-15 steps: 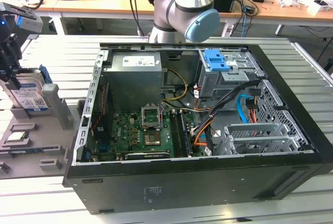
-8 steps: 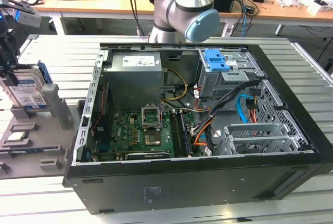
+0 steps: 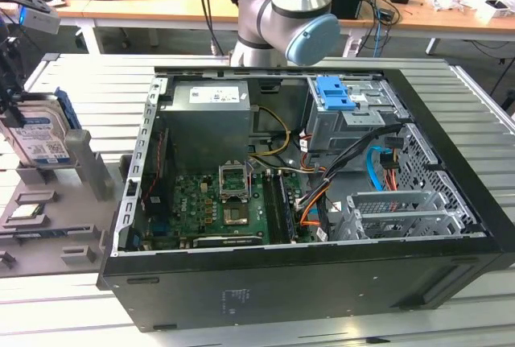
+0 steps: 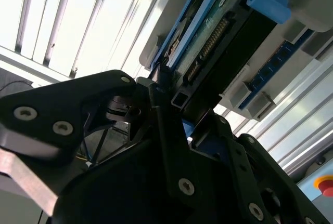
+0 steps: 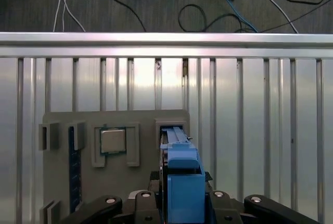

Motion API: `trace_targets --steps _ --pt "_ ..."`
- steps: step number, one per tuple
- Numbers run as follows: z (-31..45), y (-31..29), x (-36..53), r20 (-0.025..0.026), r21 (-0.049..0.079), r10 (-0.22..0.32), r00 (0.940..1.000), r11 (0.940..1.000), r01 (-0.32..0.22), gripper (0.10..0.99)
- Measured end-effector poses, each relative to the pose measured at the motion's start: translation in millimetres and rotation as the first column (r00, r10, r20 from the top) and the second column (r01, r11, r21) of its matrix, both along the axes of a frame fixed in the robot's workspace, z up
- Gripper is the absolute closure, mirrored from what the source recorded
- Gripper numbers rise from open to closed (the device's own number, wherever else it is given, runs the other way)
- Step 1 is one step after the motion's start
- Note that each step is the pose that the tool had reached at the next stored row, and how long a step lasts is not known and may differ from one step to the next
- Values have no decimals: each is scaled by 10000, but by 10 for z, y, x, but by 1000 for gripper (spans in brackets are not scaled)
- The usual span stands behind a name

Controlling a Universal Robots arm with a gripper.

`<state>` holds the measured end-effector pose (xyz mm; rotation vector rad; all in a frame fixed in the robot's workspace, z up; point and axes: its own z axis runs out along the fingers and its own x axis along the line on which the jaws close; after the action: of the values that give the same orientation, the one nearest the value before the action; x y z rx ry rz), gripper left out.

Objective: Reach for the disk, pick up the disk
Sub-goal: 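Pick up the disk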

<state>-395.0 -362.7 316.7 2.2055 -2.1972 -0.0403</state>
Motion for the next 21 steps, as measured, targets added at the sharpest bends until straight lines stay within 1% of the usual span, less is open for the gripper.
trace_targets --steps 5,7,21 --pt "61 0 2 -1 0 0 10000 10000 0 722" --pt "101 0 3 0 0 0 10000 10000 0 722" --pt "241 0 13 0 0 0 10000 10000 0 722"
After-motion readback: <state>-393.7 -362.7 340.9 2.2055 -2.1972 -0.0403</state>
